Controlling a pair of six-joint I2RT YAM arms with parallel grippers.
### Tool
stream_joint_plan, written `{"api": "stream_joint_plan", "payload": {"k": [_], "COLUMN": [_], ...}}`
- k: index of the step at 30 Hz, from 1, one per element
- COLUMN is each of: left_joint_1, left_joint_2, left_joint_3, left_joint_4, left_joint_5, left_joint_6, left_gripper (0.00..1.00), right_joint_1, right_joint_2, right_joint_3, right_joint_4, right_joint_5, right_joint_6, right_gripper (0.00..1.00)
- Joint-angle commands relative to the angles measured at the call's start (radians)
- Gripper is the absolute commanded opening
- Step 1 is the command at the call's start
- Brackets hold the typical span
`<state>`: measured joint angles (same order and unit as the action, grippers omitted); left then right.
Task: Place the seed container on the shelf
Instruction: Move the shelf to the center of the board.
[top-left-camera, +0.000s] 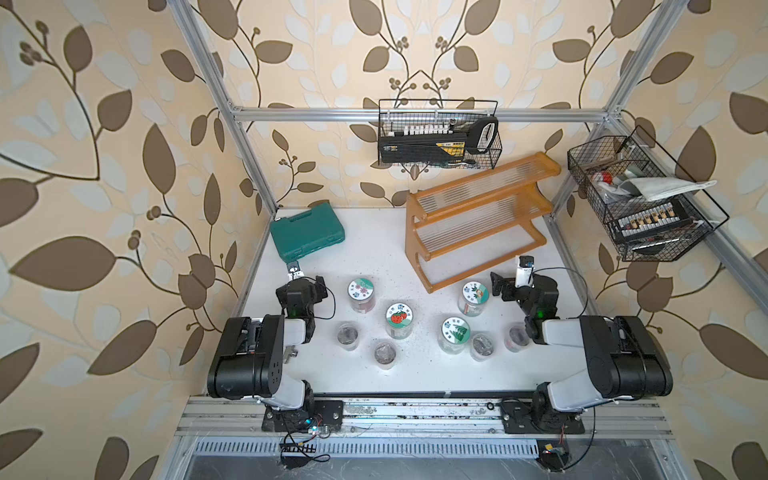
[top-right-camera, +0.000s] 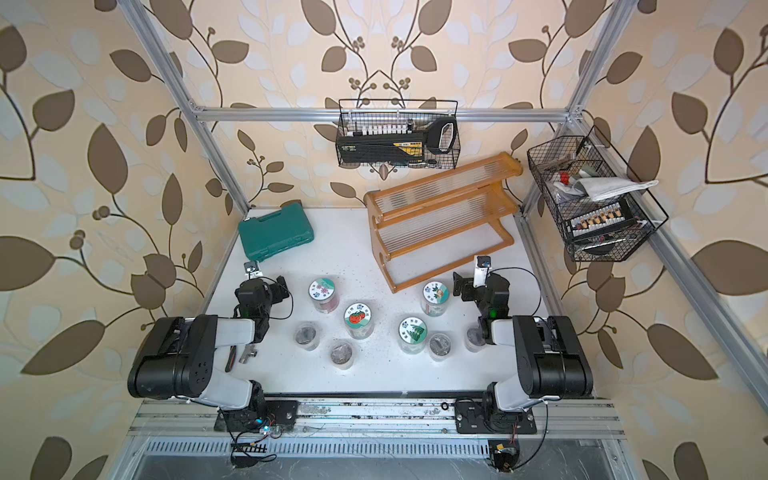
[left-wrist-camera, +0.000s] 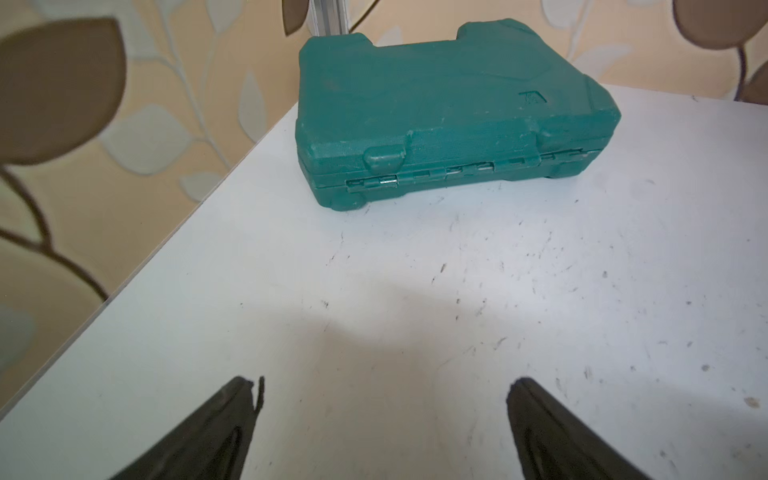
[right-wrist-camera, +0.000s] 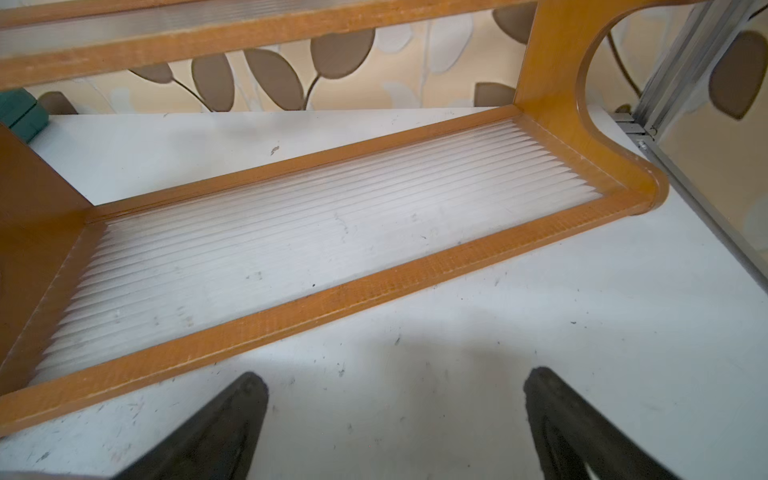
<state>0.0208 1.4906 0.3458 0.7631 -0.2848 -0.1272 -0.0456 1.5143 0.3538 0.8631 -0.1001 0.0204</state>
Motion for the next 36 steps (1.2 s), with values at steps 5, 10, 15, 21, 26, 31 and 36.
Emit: {"api": "stream_joint_plan", "payload": {"k": [5,10,15,21,26,31,36], "left_joint_1": [0.013,0.013,0.013,0.013,0.013,0.002,-0.052], "left_joint_2": [0.0,0.0,0.0,0.0,-0.005,-0.104,-0.254], "left_joint_3": [0.022,0.021,0.021,0.021,0.012,0.038,0.147], "left_joint_4": [0.008,0.008,0.008,0.008,0.022,-0.092,-0.344], "left_joint_5": [0.0,0.0,-0.001,0.0,-0.002,-0.024,-0.113], "left_joint_6": [0.001,0.001,0.001,0.001,0.001,0.003,-0.01], "left_gripper": [0.98,0.98,0.98,0.98,0.98,0.98,0.98], "right_joint_1": [0.022,0.022,0.022,0.022,0.022,0.019,0.021], "right_joint_2": [0.009,0.01,0.012,0.01,0.005,-0.066,-0.207], "right_joint_3": [0.015,0.017,0.017,0.016,0.011,0.027,0.106], "right_joint_4": [-0.005,-0.005,-0.004,-0.003,0.005,-0.079,-0.317], "right_joint_5": [0.04,0.042,0.041,0.04,0.047,0.061,0.06], "right_joint_6": [-0.014,-0.014,-0.014,-0.014,-0.011,-0.004,-0.004], "right_gripper": [0.99,0.99,0.99,0.99,0.99,0.99,0.99]}}
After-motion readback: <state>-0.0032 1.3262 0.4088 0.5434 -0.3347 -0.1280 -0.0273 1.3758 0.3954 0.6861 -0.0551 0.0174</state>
